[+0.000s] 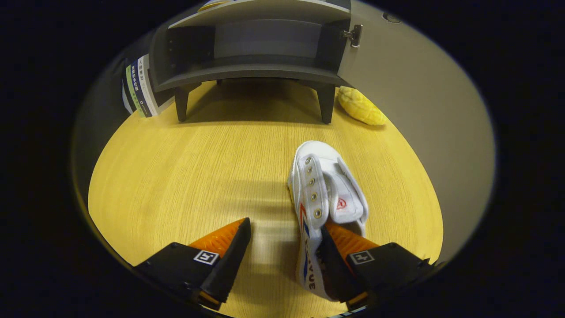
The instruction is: Open the shoe cabinet door, grab the shoes and put them into the shoe cabinet, then close the shoe cabinet door.
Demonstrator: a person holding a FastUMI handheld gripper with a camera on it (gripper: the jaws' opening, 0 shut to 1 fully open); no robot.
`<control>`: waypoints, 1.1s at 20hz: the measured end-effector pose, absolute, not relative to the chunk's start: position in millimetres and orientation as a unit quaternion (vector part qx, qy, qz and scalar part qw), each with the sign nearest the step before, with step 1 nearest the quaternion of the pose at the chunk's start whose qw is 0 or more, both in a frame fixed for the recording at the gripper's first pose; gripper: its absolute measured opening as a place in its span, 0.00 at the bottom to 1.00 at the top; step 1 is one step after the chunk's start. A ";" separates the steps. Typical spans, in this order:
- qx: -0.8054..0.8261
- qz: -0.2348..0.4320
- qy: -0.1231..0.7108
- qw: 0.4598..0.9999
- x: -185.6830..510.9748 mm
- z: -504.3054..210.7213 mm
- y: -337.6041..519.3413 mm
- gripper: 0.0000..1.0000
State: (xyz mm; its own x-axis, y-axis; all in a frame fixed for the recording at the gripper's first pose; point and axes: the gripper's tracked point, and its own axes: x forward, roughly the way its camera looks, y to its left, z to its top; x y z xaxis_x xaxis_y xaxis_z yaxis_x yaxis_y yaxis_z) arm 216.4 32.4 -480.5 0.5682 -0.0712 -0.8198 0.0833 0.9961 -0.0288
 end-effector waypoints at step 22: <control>-0.007 -0.006 0.452 0.892 235.6 -484.5 19.0 0.03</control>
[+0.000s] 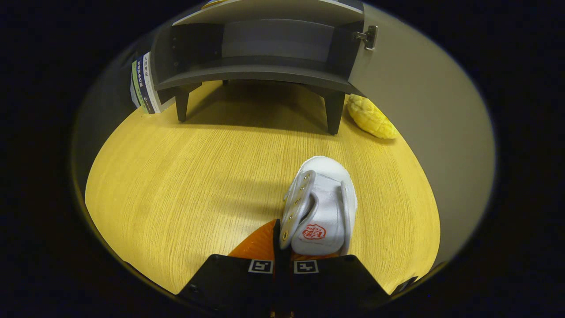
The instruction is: Open the shoe cabinet door, grab the shoes and put them into the shoe cabinet, then close the shoe cabinet door.
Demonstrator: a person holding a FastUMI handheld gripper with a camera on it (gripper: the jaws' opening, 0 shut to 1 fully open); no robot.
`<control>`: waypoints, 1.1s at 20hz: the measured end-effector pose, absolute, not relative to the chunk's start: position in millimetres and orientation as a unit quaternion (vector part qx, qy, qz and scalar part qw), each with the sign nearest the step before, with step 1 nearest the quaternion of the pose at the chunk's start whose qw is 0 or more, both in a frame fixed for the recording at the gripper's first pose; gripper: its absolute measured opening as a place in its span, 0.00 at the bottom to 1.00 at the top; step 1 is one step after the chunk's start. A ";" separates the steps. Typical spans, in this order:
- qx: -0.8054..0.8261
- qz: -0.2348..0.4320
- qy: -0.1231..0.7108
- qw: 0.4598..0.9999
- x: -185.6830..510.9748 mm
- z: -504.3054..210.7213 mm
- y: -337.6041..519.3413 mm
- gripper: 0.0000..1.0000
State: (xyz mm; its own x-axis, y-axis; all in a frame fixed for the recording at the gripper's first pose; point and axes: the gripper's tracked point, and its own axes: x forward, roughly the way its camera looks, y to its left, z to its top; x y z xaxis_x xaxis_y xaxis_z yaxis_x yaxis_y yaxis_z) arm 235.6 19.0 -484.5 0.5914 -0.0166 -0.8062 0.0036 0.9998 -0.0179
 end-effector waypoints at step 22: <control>-0.013 0.059 0.259 0.964 216.4 -234.4 74.6 0.02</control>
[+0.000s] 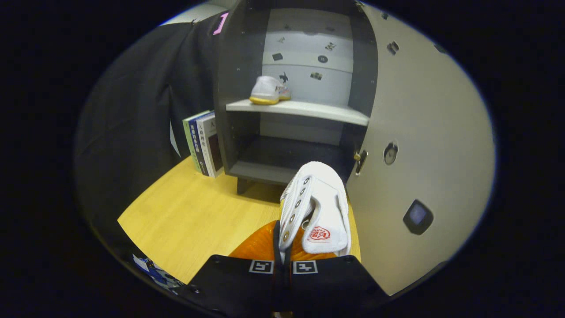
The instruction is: Open the shoe cabinet door, grab the shoes and put them into the shoe cabinet, then close the shoe cabinet door.
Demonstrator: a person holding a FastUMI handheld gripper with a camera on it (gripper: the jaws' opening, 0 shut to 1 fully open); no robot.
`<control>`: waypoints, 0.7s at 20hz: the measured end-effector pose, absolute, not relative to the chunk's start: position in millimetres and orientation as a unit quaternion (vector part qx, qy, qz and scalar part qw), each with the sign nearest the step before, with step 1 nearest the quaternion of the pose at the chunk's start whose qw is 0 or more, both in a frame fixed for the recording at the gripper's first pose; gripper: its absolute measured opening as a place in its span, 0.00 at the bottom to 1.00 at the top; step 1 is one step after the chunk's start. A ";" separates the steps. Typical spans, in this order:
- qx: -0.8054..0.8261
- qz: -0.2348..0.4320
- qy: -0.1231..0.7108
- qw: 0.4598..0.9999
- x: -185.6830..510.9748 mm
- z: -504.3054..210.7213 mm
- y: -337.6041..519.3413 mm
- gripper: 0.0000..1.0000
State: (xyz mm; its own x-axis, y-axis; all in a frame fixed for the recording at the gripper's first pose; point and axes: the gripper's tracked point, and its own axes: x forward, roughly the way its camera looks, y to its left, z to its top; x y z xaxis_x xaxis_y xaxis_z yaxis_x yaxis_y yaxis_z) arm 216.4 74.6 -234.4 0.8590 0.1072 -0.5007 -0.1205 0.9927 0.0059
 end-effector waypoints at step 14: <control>-0.024 0.056 0.109 0.992 348.5 -51.2 71.7 0.02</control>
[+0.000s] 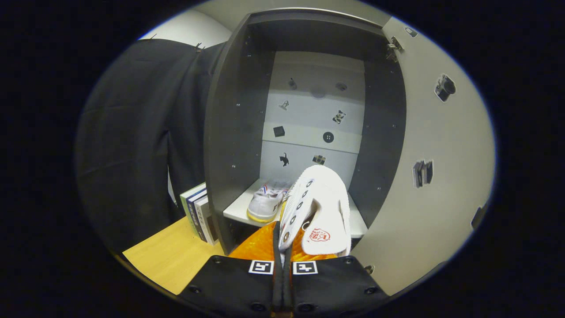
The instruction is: Open the shoe cabinet door, grab the shoes and put them into the shoe cabinet, then close the shoe cabinet door.
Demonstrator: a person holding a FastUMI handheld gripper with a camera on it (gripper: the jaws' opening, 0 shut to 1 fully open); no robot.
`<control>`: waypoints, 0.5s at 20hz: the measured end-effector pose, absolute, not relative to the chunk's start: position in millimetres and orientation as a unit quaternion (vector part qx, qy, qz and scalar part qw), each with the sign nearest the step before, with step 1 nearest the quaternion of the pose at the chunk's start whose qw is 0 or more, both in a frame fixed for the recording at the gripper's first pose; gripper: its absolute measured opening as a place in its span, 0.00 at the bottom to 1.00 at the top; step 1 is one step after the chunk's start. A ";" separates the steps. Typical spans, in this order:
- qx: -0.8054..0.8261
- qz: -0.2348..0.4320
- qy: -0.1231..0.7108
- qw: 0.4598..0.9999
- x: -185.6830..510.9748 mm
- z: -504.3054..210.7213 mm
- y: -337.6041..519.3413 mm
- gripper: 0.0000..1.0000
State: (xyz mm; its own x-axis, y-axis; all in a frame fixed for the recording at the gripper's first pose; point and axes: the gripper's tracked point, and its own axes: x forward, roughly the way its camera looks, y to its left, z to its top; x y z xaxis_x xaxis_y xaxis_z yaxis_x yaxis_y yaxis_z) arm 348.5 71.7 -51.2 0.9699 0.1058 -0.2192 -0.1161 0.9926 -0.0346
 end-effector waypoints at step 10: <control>0.005 0.026 0.093 0.995 480.8 -25.3 33.4 0.02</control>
State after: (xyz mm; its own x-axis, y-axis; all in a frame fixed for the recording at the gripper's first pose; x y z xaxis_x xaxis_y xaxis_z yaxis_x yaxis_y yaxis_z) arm 480.8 33.4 -25.3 0.9811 0.0536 -0.1857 -0.0517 0.9985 0.0151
